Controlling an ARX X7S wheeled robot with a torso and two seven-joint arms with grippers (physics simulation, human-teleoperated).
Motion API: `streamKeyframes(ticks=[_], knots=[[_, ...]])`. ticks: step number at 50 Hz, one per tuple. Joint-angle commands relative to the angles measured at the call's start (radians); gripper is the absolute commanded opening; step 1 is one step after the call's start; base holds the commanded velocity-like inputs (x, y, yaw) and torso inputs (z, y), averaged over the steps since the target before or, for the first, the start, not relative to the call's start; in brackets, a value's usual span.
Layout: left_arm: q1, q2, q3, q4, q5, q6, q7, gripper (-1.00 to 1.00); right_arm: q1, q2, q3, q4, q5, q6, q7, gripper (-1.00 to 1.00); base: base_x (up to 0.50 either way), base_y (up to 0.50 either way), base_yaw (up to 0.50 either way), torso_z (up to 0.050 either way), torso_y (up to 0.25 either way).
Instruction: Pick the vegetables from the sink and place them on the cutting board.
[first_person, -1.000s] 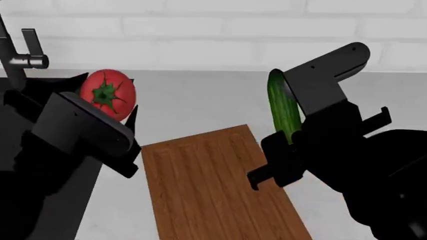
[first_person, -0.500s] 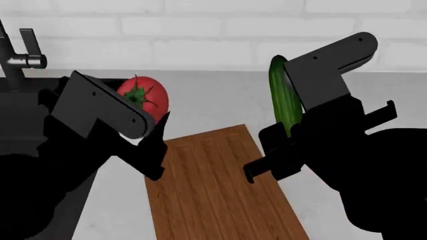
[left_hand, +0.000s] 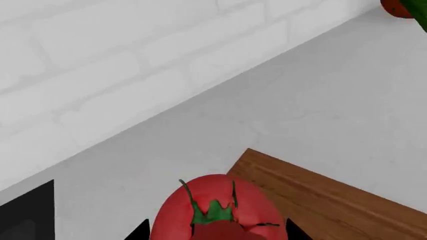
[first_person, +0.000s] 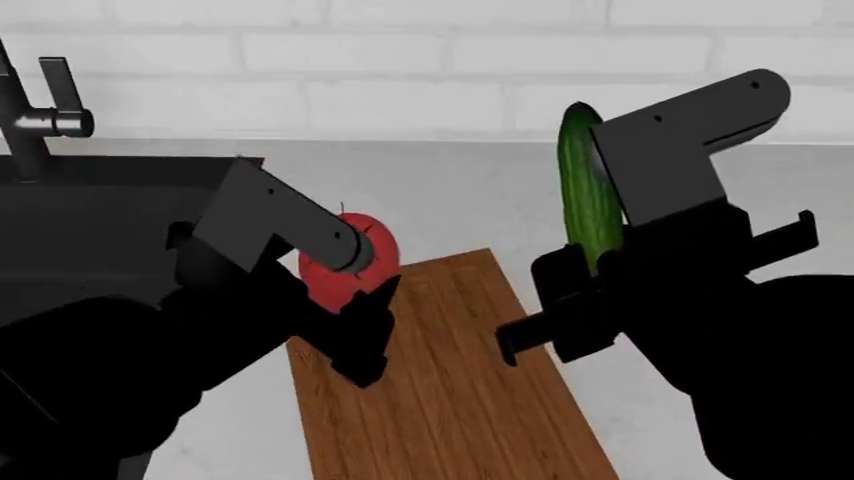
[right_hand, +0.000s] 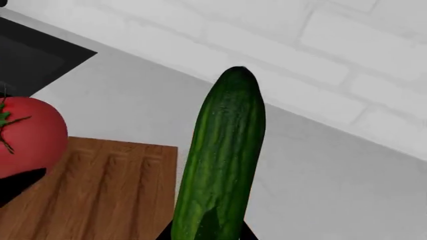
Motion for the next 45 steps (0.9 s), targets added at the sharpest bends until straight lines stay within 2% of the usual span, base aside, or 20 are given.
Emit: streamKeyframes(ticks=[1,40,41,45], knots=[[0.030,0.033,-0.002,0.002,-0.024,-0.021,0.017,-1.00,-0.026,0.003,0.036,-0.009,0.015,-0.031,0.002,-1.00,0.00,0.00,0.00,0.000,0.000],[0.092,0.010,0.080,-0.028,0.010,0.016,-0.001,-1.00,-0.055,0.037,0.021,-0.014,0.071,-0.083,0.037,-1.00,0.00,0.00,0.00,0.000,0.000],[0.091,0.009,0.078,-0.020,0.007,0.010,-0.005,1.00,-0.055,0.038,0.020,-0.014,0.072,-0.084,0.038,-1.00,0.00,0.00,0.00,0.000,0.000],[0.085,0.008,0.080,-0.018,0.009,0.016,-0.004,1.00,-0.058,0.039,0.013,-0.013,0.070,-0.094,0.032,-1.00,0.00,0.00,0.00,0.000,0.000]])
